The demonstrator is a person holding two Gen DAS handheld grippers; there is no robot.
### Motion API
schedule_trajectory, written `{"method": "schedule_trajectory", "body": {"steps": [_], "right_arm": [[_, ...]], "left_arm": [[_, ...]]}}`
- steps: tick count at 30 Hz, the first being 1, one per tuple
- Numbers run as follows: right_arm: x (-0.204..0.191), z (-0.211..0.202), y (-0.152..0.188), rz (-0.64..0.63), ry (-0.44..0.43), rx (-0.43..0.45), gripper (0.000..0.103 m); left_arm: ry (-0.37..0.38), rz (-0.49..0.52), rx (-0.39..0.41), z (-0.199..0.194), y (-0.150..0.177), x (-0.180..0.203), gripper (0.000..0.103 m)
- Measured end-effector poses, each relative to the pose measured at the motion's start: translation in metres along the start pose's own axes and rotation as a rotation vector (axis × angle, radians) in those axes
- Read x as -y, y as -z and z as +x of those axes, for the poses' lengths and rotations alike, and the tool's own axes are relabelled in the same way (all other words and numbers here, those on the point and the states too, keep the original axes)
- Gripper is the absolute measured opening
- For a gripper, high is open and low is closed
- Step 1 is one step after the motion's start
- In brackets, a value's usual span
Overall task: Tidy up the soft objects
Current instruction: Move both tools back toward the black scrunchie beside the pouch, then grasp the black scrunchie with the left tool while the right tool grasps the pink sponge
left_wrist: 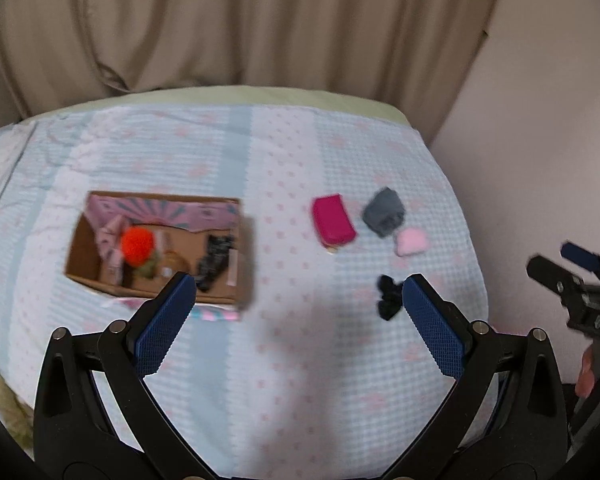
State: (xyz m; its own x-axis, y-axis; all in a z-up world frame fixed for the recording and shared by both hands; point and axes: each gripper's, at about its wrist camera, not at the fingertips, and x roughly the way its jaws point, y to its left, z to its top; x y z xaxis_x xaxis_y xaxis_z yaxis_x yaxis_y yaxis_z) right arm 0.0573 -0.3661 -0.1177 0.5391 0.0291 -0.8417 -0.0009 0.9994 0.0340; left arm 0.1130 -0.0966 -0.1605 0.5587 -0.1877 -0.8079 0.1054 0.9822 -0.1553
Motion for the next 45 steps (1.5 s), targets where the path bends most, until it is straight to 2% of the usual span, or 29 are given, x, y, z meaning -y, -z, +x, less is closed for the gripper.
{"method": "schedule_trajectory", "body": {"steps": [4,12,21,25,30,31,33,35,36,37,38,39,40,45], "right_arm": [[0.033,0.026,-0.006,0.009,-0.007,-0.029,0.103],[0.079,0.109,-0.019,0.013,-0.028,-0.157,0.103],[0.102,0.225,-0.019,0.018,-0.076,-0.272,0.103],[0.103,0.270,-0.013,0.028,-0.099,-0.306,0.103],[0.102,0.309,-0.009,0.025,-0.118,-0.327,0.103],[0.101,0.315,-0.008,0.024,-0.122,-0.333,0.103],[0.100,0.325,-0.007,0.020,-0.120,-0.342,0.103],[0.099,0.331,-0.006,0.017,-0.127,-0.344,0.103],[0.098,0.332,-0.006,0.015,-0.127,-0.343,0.102],[0.097,0.334,-0.006,0.010,-0.127,-0.343,0.101],[0.096,0.335,-0.006,0.006,-0.127,-0.346,0.094],[0.095,0.337,-0.006,-0.001,-0.128,-0.357,0.081],[0.095,0.339,-0.006,-0.005,-0.128,-0.367,0.069],[0.093,0.333,-0.003,-0.007,-0.106,-0.348,0.057]], "left_arm": [[0.028,0.054,-0.031,0.027,0.008,0.043,0.103],[0.092,0.140,-0.194,0.119,0.027,0.108,0.103],[0.181,0.135,-0.306,0.230,0.059,0.138,0.101],[0.210,0.138,-0.339,0.277,0.077,0.146,0.087],[0.225,0.122,-0.343,0.313,0.091,0.149,0.082],[0.230,0.117,-0.343,0.318,0.093,0.150,0.073],[0.228,0.126,-0.349,0.327,0.097,0.153,0.064],[0.213,0.142,-0.357,0.333,0.098,0.156,0.059],[0.211,0.149,-0.350,0.334,0.098,0.158,0.051],[0.210,0.154,-0.346,0.333,0.097,0.158,0.038],[0.206,0.158,-0.346,0.334,0.097,0.159,0.031],[0.208,0.160,-0.349,0.335,0.096,0.159,0.023],[0.215,0.159,-0.355,0.336,0.095,0.159,0.021],[0.217,0.157,-0.352,0.334,0.086,0.156,0.016]]}}
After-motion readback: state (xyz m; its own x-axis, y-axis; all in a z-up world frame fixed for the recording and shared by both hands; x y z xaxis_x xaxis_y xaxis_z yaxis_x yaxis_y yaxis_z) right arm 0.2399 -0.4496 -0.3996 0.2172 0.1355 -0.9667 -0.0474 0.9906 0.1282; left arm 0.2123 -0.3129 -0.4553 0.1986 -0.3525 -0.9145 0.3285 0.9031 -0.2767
